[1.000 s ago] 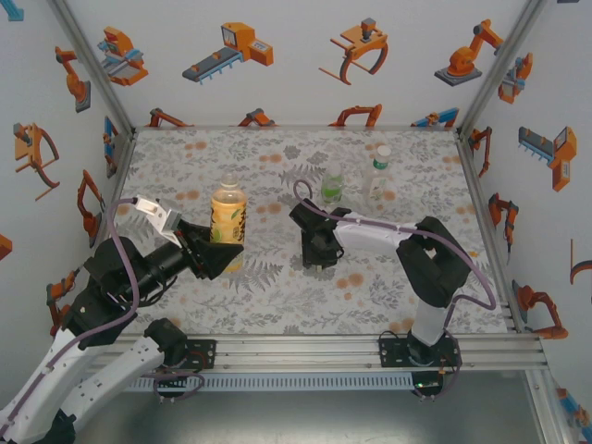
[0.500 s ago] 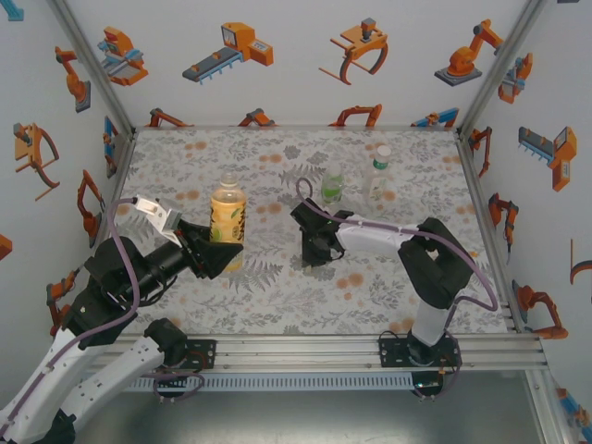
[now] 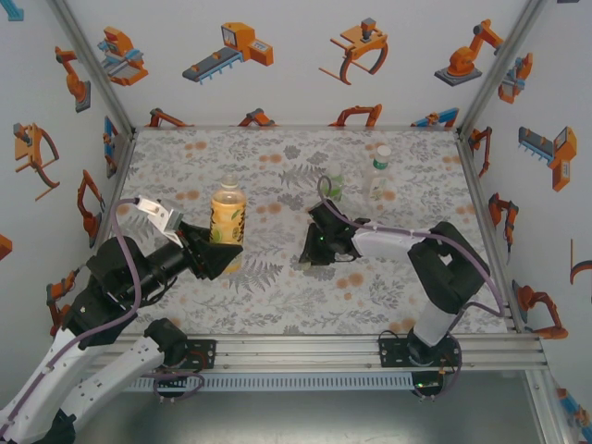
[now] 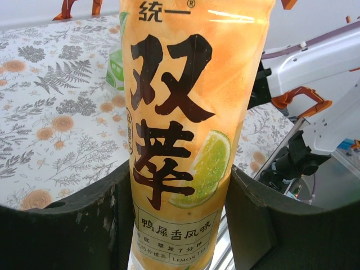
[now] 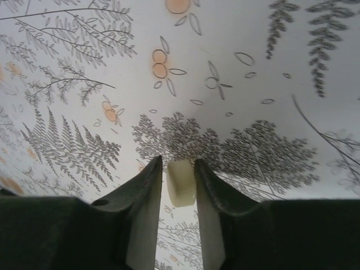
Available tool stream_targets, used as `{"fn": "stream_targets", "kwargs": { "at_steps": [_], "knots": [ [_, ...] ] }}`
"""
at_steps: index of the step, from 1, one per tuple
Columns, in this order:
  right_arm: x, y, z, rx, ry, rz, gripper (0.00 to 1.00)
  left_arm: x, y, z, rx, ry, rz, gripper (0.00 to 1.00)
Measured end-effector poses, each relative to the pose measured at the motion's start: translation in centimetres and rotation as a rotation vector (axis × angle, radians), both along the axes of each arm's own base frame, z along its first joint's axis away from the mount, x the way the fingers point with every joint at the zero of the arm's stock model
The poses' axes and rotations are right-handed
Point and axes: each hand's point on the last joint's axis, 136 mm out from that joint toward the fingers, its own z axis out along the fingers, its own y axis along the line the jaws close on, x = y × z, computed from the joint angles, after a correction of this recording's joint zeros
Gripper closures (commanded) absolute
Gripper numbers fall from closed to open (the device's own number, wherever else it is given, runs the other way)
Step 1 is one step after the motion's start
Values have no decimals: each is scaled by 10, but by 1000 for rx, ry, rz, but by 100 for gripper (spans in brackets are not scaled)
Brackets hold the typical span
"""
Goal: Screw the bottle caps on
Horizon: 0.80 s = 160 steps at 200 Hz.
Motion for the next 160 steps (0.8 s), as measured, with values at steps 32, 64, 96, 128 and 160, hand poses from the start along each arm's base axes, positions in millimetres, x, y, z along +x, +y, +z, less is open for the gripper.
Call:
{"fn": "stream_targets", "kwargs": {
  "at_steps": [32, 64, 96, 128, 160],
  "knots": [
    [-2, -21, 1, -96, -1, -22, 57, 0, 2, -3, 7, 11, 7, 100],
    [-3, -37, 5, -205, 7, -16, 57, 0, 2, -4, 6, 17, 9, 100],
    [9, -32, 30, -258, -46, 7, 57, 0, 3, -5, 5, 26, 11, 100],
    [13, -10, 48, -300, -99, 66, 55, 1, 2, -11, 20, 48, 11, 100],
    [0, 2, 37, -359, -87, 121, 52, 3, 0, -21, 37, 98, 18, 100]
  ]
}}
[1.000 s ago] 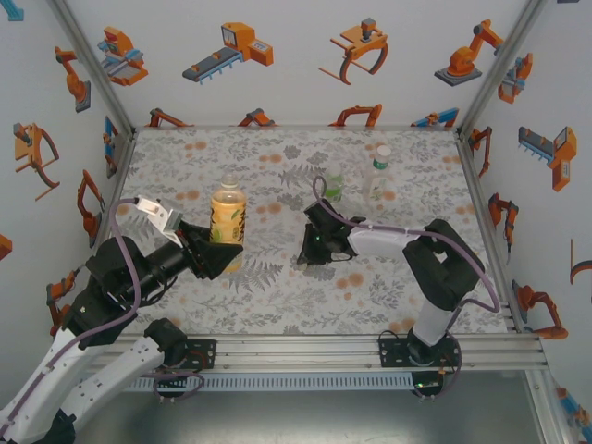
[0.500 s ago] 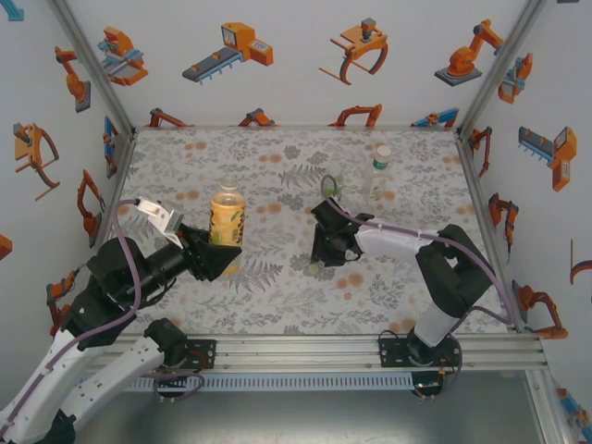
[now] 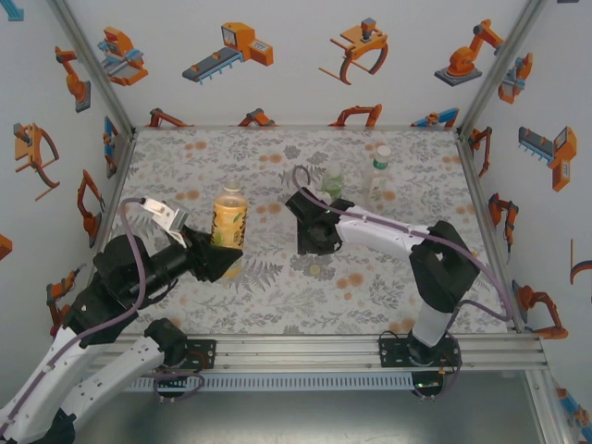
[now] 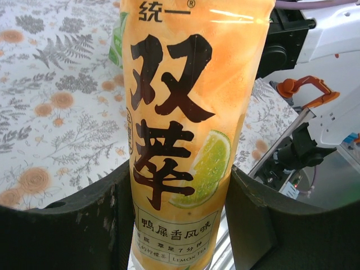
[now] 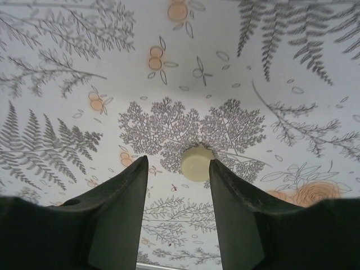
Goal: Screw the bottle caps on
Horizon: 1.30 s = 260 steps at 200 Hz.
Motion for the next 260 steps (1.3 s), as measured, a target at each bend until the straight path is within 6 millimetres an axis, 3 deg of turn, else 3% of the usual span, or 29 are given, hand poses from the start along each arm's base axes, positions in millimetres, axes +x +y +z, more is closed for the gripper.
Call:
{"fn": "stream_targets", "kwargs": {
  "at_steps": [118, 179, 260],
  "knots": [
    [-22, -7, -26, -52, 61, -11, 53, 0, -11, -5, 13, 44, -44, 100],
    [-23, -7, -28, -53, 63, -14, 55, 3, -18, -13, 22, 89, -64, 100],
    [-25, -10, -35, -54, 78, -17, 57, 1, -19, -8, -6, 88, -67, 100]
  ]
}}
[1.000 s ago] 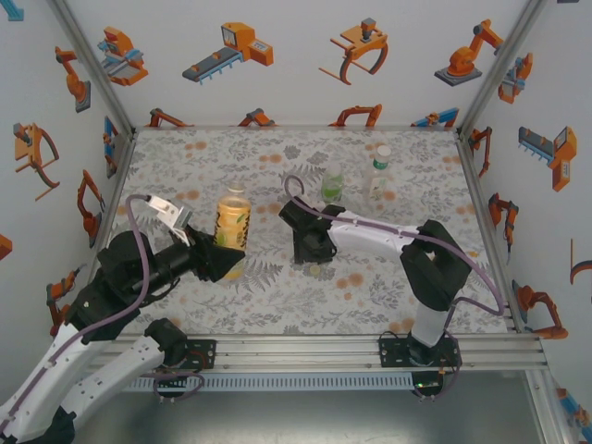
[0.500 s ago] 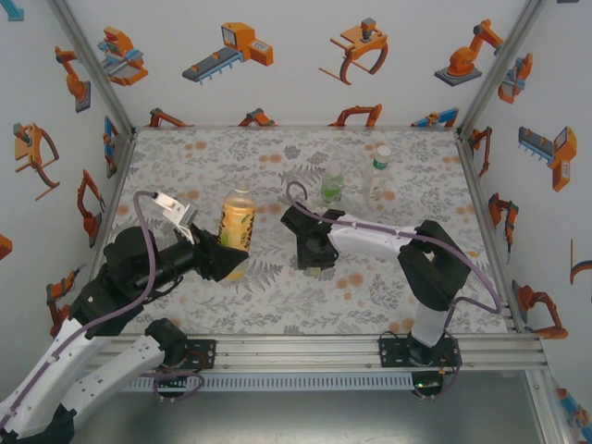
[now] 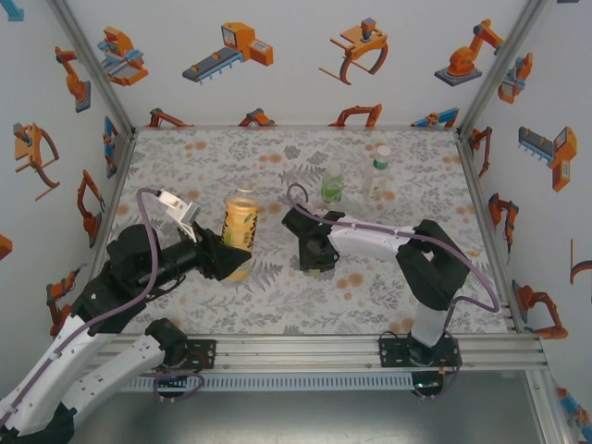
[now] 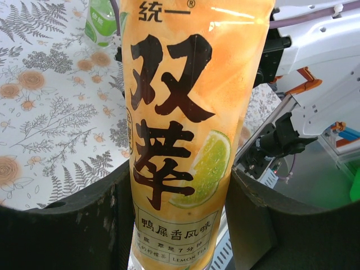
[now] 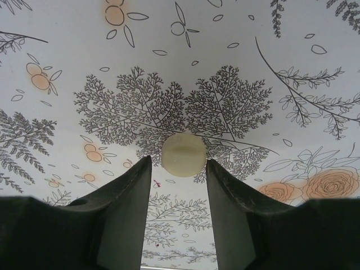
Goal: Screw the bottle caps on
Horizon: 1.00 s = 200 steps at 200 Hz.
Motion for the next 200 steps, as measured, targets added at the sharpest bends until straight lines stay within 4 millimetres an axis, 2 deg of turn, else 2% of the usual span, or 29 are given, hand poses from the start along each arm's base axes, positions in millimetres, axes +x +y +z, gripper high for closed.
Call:
{"fn": "stream_targets", "kwargs": {
  "at_steps": [200],
  "knots": [
    [4, -2, -8, -4, 3, -14, 60, 0, 0, 1, -2, -1, -1, 100]
  ]
}}
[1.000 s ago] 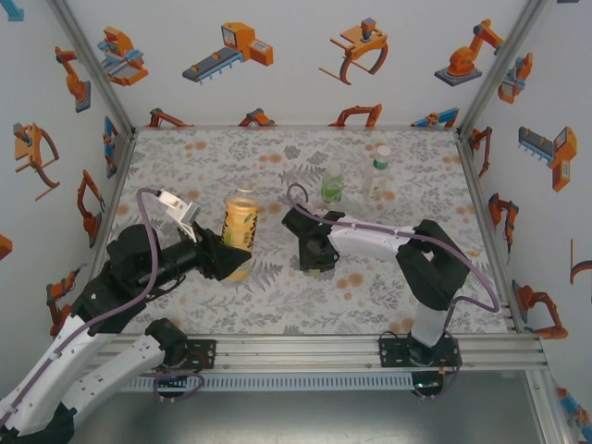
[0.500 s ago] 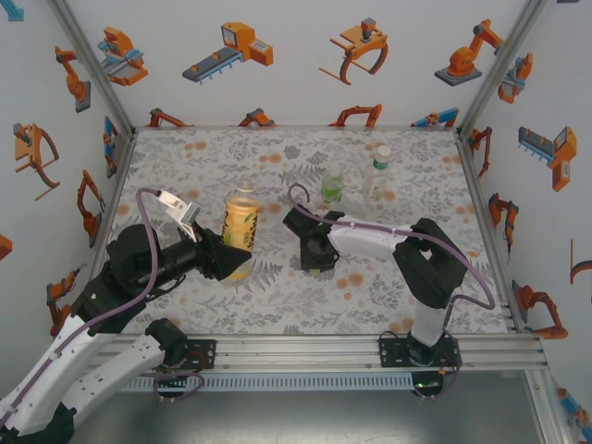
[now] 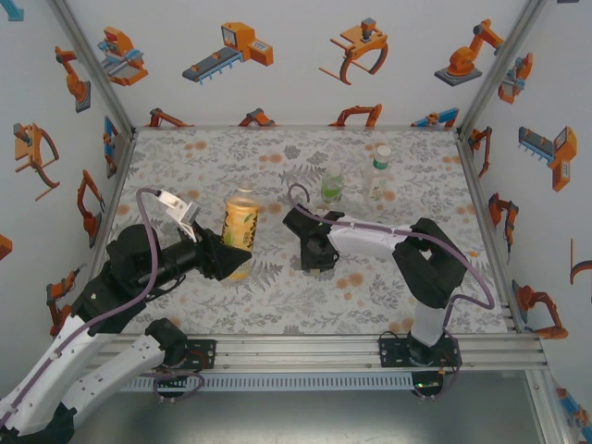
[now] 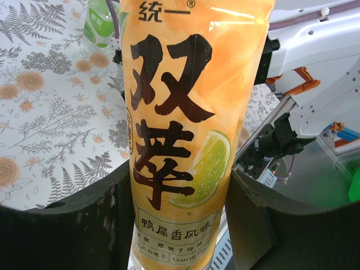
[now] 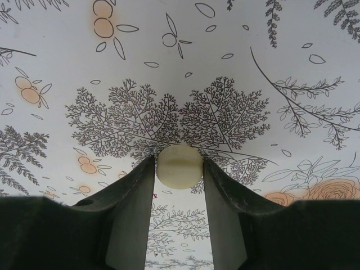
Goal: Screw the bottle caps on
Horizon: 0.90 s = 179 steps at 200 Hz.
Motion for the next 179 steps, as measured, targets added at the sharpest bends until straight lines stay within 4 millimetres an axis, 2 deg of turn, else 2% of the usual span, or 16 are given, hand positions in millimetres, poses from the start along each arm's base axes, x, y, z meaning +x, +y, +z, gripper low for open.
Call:
{"fn": "stream_targets", "kwargs": {
  "at_steps": [119, 179],
  "knots": [
    [2, 2, 1, 4, -9, 12, 58, 0, 0, 0, 1, 0, 0, 100],
    [2, 2, 1, 2, -12, 17, 66, 0, 0, 0, 1, 0, 0, 100]
  ]
}}
